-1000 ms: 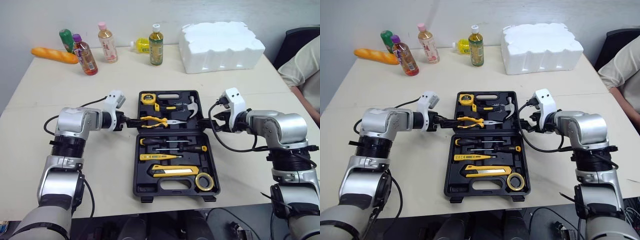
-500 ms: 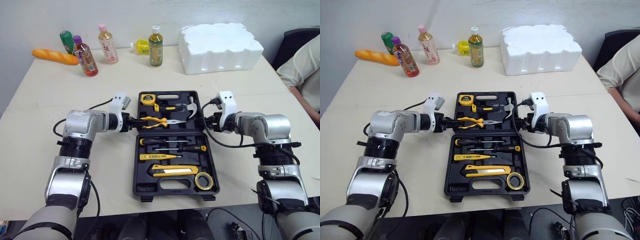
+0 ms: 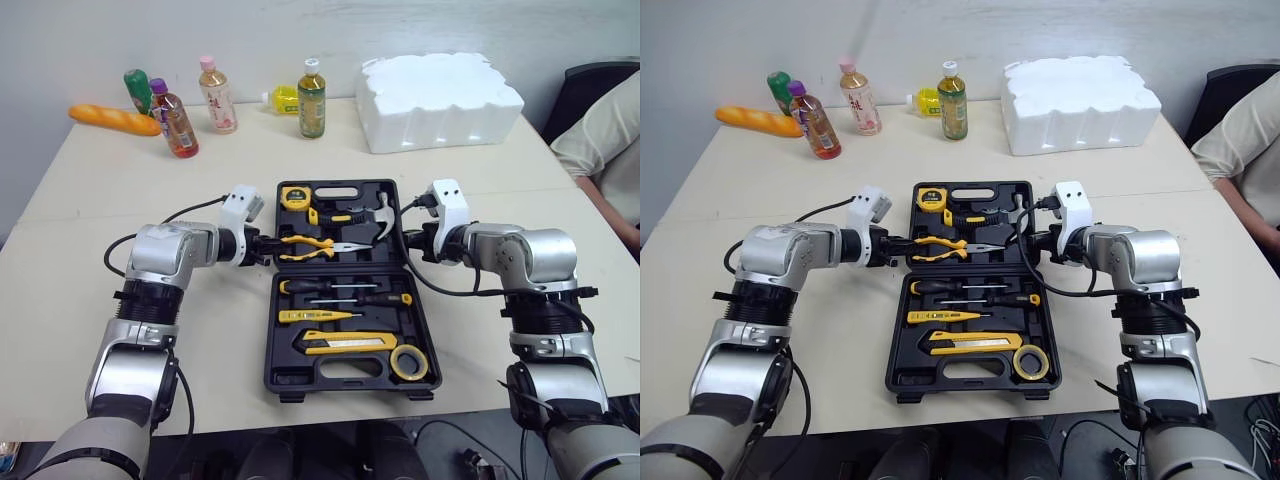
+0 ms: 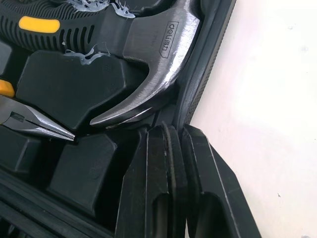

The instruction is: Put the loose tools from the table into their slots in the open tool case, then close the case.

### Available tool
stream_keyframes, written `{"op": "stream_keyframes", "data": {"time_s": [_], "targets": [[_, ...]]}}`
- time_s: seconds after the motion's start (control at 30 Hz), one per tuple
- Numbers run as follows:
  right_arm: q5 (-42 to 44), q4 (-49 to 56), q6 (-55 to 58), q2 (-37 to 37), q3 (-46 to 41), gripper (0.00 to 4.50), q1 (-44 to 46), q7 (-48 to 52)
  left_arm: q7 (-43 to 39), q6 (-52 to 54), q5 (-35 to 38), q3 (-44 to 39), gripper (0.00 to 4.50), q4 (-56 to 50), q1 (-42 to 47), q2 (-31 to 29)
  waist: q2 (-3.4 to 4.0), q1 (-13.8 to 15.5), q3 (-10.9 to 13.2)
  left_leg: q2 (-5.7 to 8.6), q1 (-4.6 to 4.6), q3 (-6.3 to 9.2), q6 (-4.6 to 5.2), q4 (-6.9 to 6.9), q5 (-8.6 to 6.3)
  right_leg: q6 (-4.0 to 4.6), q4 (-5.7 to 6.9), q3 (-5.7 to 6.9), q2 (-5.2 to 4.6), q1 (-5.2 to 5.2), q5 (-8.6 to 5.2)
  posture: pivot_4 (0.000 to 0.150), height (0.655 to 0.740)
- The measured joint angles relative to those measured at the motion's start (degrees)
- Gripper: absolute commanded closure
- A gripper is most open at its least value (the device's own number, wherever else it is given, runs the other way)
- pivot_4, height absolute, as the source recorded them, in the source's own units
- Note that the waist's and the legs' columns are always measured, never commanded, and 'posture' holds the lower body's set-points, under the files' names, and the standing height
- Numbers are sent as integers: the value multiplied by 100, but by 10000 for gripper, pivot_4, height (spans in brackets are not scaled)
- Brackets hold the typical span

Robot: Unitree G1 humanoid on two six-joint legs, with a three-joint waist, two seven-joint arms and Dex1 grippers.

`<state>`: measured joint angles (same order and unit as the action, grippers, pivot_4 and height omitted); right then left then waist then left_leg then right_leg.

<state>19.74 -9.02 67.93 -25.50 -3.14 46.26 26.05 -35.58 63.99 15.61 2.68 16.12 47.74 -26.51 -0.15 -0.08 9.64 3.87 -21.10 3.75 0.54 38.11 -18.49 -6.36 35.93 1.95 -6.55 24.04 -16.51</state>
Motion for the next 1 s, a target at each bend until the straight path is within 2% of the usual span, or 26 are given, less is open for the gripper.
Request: {"op": "stream_keyframes", "data": {"time_s": [0.17, 0.37, 0.5, 0.73, 0.83, 1.0], "targets": [[-31, 303, -212, -95, 60, 45000, -229, 35, 86, -320, 6, -172, 41901, -235, -187, 135, 0, 26, 0, 2, -4, 3, 1, 0, 0, 0, -4, 1, -1, 0, 0, 1500, 7390], [-356, 796, -1440, -406, 396, 45000, -687, 321, -146, -1697, -178, -50, 43310, -375, -465, 53, -2, 47, 8, 10, -31, -8, 4, 3, 4, -5, -4, 3, -1, 30, 3, 1500, 7390], [-403, 1034, -2163, -553, 281, 45000, -956, 667, -533, -2663, -225, -66, 43510, -550, -747, -73, -2, 21, 14, 6, -47, -16, 4, -3, 5, -5, -5, 19, 0, 52, 3, 1500, 7390], [-605, 1074, -3192, -561, 100, 45000, -1105, 793, -569, -3996, -584, -124, 43949, -396, -853, 8, -3, 19, 30, 7, -47, -25, 8, -2, 7, -8, -3, 22, 0, 55, 4, 1500, 7390], [-1051, 902, -4739, -759, 190, 45000, -1355, 1113, -460, -4954, -881, -161, 44295, -201, -884, 65, -11, 22, 38, 8, -56, -26, 9, -6, 6, -8, -10, 26, 1, 62, 4, 1500, 7390], [-1558, 370, -6583, -760, 229, 45000, -1630, 1196, -373, -5987, -1149, -199, 44964, -169, -1146, 57, -17, -6, 43, 6, -55, -39, 13, -4, 4, -12, -15, 26, -1, 62, 7, 1500, 7390]]}}
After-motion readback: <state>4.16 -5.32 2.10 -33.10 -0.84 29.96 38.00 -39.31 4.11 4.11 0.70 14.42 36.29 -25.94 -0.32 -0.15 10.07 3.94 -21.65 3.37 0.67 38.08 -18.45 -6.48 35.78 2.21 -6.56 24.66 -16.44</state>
